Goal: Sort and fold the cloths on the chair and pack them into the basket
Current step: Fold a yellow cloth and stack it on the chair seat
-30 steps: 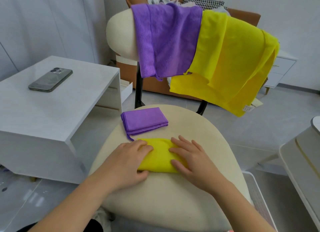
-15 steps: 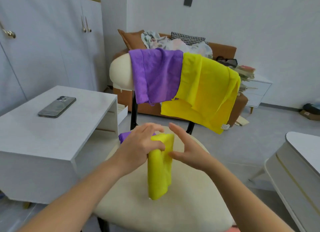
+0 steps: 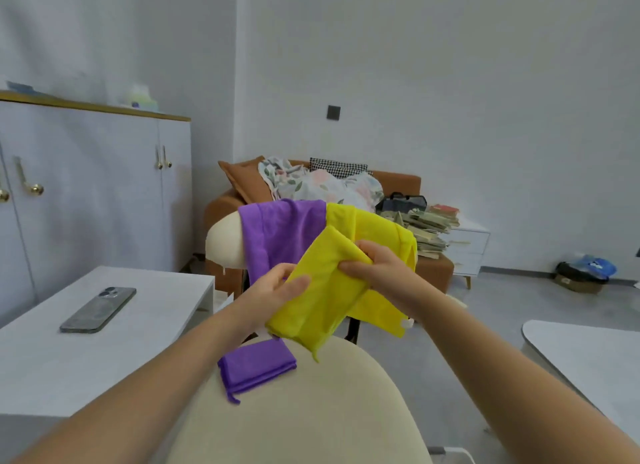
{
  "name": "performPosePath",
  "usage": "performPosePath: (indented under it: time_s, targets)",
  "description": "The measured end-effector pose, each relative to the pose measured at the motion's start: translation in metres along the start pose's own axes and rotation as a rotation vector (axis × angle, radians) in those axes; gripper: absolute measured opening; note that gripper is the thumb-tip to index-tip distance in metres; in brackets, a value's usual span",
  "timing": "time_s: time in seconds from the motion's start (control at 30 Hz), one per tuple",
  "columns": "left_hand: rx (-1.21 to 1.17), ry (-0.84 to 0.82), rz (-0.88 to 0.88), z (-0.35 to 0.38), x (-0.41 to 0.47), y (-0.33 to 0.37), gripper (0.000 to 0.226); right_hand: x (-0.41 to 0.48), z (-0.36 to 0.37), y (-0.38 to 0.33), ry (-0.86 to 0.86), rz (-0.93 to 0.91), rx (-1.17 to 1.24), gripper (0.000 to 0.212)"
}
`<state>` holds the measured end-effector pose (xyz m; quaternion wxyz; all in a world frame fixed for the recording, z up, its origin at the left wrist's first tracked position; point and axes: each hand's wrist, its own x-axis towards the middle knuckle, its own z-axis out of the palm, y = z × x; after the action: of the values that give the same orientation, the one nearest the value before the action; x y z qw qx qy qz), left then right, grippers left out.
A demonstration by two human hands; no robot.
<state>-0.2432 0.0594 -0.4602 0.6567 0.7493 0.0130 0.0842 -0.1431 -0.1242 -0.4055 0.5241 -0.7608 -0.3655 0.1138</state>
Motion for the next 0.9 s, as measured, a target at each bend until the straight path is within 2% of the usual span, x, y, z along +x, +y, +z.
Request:
performPosePath:
  time_s: [0.03, 0.1, 0.17, 0.27, 0.3, 0.37, 0.43, 0.5, 0.57, 0.67, 0.77, 0.87, 0.9]
  targets:
    - [0.113, 0.03, 0.031, -0.001, 0.001, 0.005, 0.079, 0.0, -0.005, -0.006, 0.028, 0.031, 0.055, 0.021]
    - [0.157, 0.088, 0.054, -0.004, 0.007, 0.012, 0.066, -0.001, -0.015, -0.017, 0.041, 0.072, 0.088, 0.024]
    - [-0.016, 0.135, 0.048, -0.006, 0.011, 0.027, 0.052, -0.001, -0.023, -0.026, 0.014, 0.104, 0.07, 0.027]
    - [-0.32, 0.243, 0.045, -0.003, 0.017, 0.05, 0.019, -0.001, -0.033, -0.034, -0.013, 0.144, 0.138, 0.034]
    - [-0.384, 0.282, 0.043, -0.002, 0.019, 0.057, 0.018, 0.0, -0.033, -0.036, -0.014, 0.155, 0.188, 0.035]
    - [-0.403, 0.355, 0.055, -0.002, 0.025, 0.067, 0.021, 0.003, -0.031, -0.042, 0.025, 0.174, 0.281, 0.029]
    - [-0.305, 0.45, 0.07, 0.0, 0.031, 0.077, 0.025, 0.008, -0.025, -0.049, 0.15, 0.202, 0.284, 0.03]
    - [-0.133, 0.555, 0.084, 0.004, 0.034, 0.088, 0.036, 0.016, -0.019, -0.054, 0.288, 0.146, 0.1, 0.035]
    - [0.064, 0.689, 0.076, 0.009, 0.036, 0.099, 0.043, 0.023, -0.011, -0.057, 0.405, 0.004, -0.111, 0.043]
    - [0.17, 0.83, 0.141, 0.012, 0.033, 0.112, 0.041, 0.029, -0.003, -0.062, 0.533, -0.121, -0.267, 0.042]
    - [0.098, 0.834, 0.175, 0.008, 0.031, 0.119, 0.048, 0.034, 0.0, -0.063, 0.589, -0.152, -0.273, 0.039]
    - [-0.228, 0.665, 0.067, 0.0, 0.036, 0.121, 0.07, 0.038, 0.003, -0.066, 0.626, -0.166, -0.232, 0.037]
    - [-0.243, 0.613, 0.023, -0.002, 0.037, 0.12, 0.073, 0.04, 0.003, -0.067, 0.635, -0.167, -0.219, 0.036]
